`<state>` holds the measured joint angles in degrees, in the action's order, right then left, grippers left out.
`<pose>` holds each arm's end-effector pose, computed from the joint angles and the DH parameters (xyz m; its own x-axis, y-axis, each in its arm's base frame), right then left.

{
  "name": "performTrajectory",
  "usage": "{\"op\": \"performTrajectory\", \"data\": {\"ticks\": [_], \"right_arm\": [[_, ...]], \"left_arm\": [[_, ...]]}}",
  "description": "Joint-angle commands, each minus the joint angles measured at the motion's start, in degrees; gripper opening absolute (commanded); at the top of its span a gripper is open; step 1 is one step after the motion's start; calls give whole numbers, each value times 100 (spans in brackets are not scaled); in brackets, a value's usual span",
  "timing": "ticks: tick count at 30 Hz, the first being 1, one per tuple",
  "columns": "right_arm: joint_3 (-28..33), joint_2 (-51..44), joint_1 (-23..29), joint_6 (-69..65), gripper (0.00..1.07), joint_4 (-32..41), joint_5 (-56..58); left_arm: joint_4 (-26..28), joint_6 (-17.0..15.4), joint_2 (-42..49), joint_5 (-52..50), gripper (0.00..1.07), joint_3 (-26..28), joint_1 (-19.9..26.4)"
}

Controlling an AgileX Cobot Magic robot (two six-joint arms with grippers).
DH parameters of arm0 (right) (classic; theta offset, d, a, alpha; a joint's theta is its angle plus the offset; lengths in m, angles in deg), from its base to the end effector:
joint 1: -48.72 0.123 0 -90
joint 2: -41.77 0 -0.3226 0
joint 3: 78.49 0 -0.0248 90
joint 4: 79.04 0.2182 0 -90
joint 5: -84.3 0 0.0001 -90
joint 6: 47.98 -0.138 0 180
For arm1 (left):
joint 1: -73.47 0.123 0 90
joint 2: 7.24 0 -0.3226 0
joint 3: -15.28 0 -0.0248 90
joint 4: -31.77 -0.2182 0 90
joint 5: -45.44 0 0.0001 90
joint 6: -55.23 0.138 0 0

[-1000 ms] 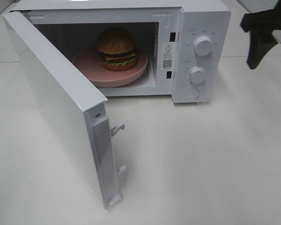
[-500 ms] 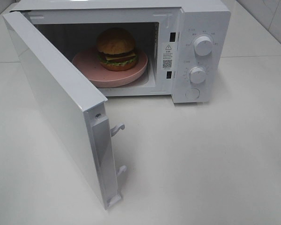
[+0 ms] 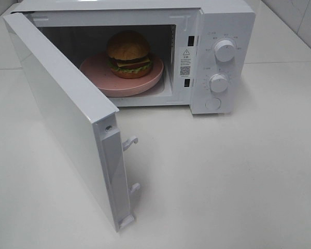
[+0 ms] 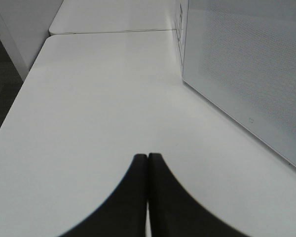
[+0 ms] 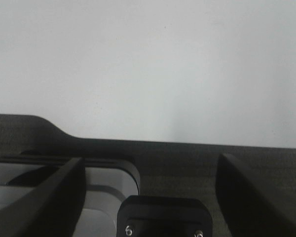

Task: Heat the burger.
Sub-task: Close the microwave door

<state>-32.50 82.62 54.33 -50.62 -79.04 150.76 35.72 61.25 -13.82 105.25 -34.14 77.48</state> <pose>0.0342 0.0034 0.2475 -0.8927 -0.0414 -0.4488 -0.0567 0.9982 0.0207 -0.0288 -0.0103 0.2426 -0.4335 0.0400 -0.9003 0.0142 0.9992 0.0375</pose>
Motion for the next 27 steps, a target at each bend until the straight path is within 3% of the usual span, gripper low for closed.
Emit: {"op": "performTrajectory", "data": {"ticks": [1, 12, 19, 23, 26, 27], "right_arm": [[92, -705, -11, 97, 71, -57, -384], [315, -2538, -11, 264, 71, 0, -905], [315, -3570, -11, 264, 71, 0, -905], [315, -3547, -11, 264, 71, 0, -905], [315, -3547, -11, 264, 71, 0, -905], [315, -3547, -11, 264, 71, 0, -905]], "left_arm": [[52, -6, 115, -52, 0, -17, -29], [195, 11, 115, -86, 0, 17, -29], [710, 17, -201, -1192, 0, 103, -29], [877, 46, -470, -1576, 0, 11, -29], [991, 292, -837, -1931, 0, -57, -29], [1054, 584, -1163, -2177, 0, -57, -29]]}}
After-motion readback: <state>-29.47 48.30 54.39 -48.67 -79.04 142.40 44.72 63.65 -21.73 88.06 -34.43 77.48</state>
